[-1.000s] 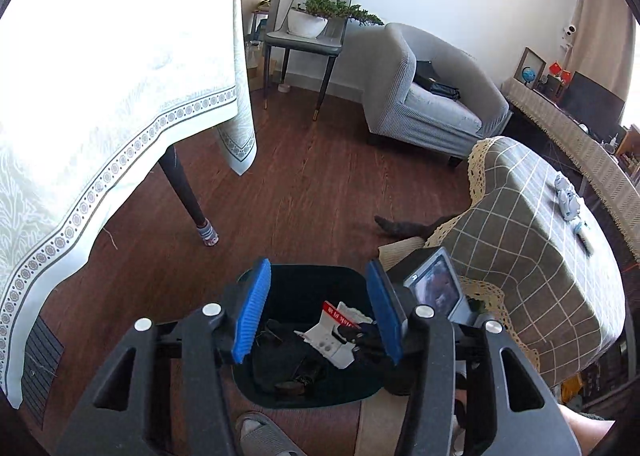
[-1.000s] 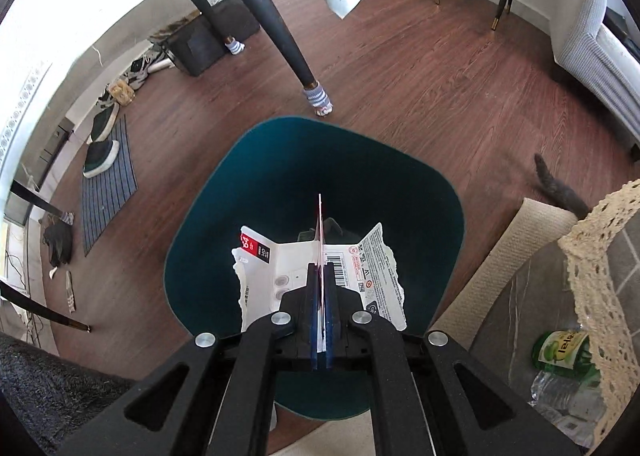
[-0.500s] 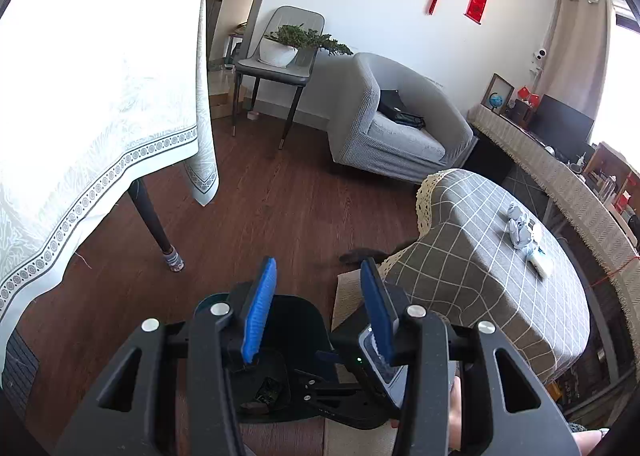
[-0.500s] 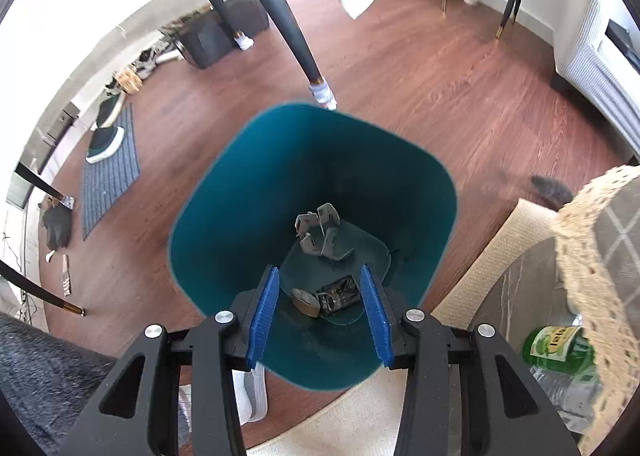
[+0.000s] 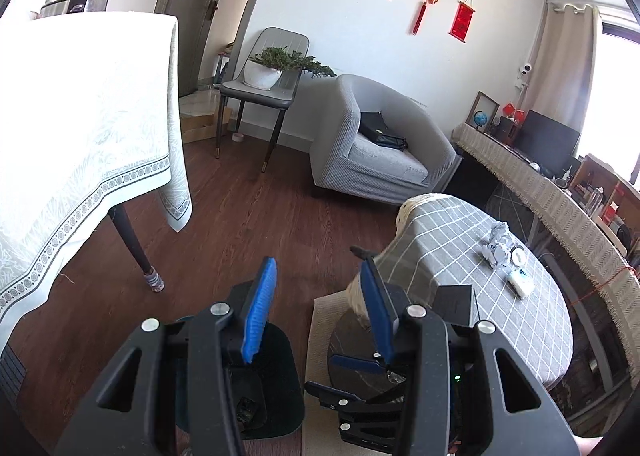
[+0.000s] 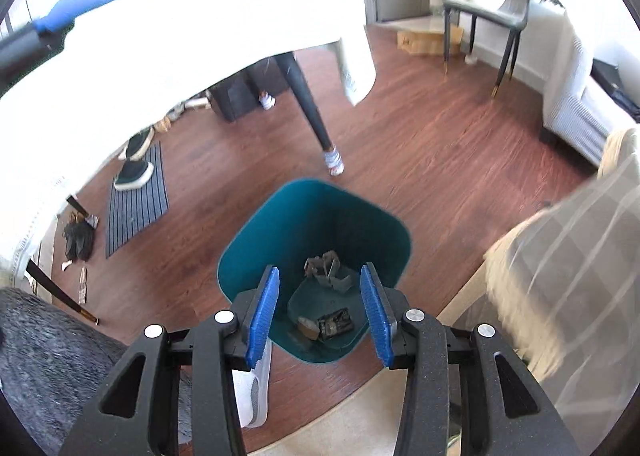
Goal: Collect trash
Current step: 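Move both open grippers back over the table toward the paper balls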
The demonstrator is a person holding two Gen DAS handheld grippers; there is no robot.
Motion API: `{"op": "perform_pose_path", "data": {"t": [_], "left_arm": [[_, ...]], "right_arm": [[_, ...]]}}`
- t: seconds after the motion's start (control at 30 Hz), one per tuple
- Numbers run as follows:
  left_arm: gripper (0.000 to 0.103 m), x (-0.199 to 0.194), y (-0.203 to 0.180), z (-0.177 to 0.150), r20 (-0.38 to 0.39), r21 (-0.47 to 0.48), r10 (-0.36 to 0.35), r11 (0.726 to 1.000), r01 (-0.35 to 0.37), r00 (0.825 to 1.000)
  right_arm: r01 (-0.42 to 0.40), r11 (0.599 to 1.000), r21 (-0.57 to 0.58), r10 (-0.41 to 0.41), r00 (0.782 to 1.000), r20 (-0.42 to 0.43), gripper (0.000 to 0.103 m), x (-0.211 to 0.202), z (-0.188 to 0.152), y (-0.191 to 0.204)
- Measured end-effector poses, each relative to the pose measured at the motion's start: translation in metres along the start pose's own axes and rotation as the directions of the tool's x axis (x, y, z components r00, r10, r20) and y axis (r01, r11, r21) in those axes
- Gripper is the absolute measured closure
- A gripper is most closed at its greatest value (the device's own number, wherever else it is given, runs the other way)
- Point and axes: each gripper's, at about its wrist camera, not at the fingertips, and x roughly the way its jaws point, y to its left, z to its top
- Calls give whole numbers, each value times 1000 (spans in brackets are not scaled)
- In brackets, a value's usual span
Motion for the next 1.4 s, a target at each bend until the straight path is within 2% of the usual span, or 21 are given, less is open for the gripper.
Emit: {"op": "perform_pose_path", "data": {"t": [0.1, 0.17, 0.23, 0.37, 0.53, 0.67, 1.07, 1.4], "left_arm": [[51, -1, -13, 1, 21, 27, -8, 1000, 8, 1000], [48, 0, -22, 1, 33, 33, -23, 999, 22, 999], [48, 2, -29, 0, 38, 40, -35, 999, 33, 999], [47, 10, -43, -1, 28, 54, -48, 997, 46, 998], [46, 23, -60, -6, 1, 80, -53, 995, 53, 999], [42, 35, -78, -2, -6, 81, -85, 993, 85, 996], [36, 80, -171, -9, -57, 170, -171, 969, 178, 984], [25, 128, -245, -27, -156, 246, -216, 937, 250, 964]], "right_arm": [[12, 1000, 12, -13, 999, 51, 60, -27, 4, -8], [53, 999, 7, -53, 994, 93, 60, -49, 5, -15], [85, 996, 4, -85, 985, 150, 60, -77, 4, -22], [90, 994, 63, -101, 971, 215, 60, -116, -4, -47], [105, 990, 90, -124, 964, 234, 60, -135, -13, -65], [151, 982, 112, -175, 952, 251, 60, -157, -19, -81], [273, 938, 215, -318, 923, 215, 60, -210, -72, -176], [334, 898, 288, -396, 897, 195, 57, -247, -96, -234]]}}
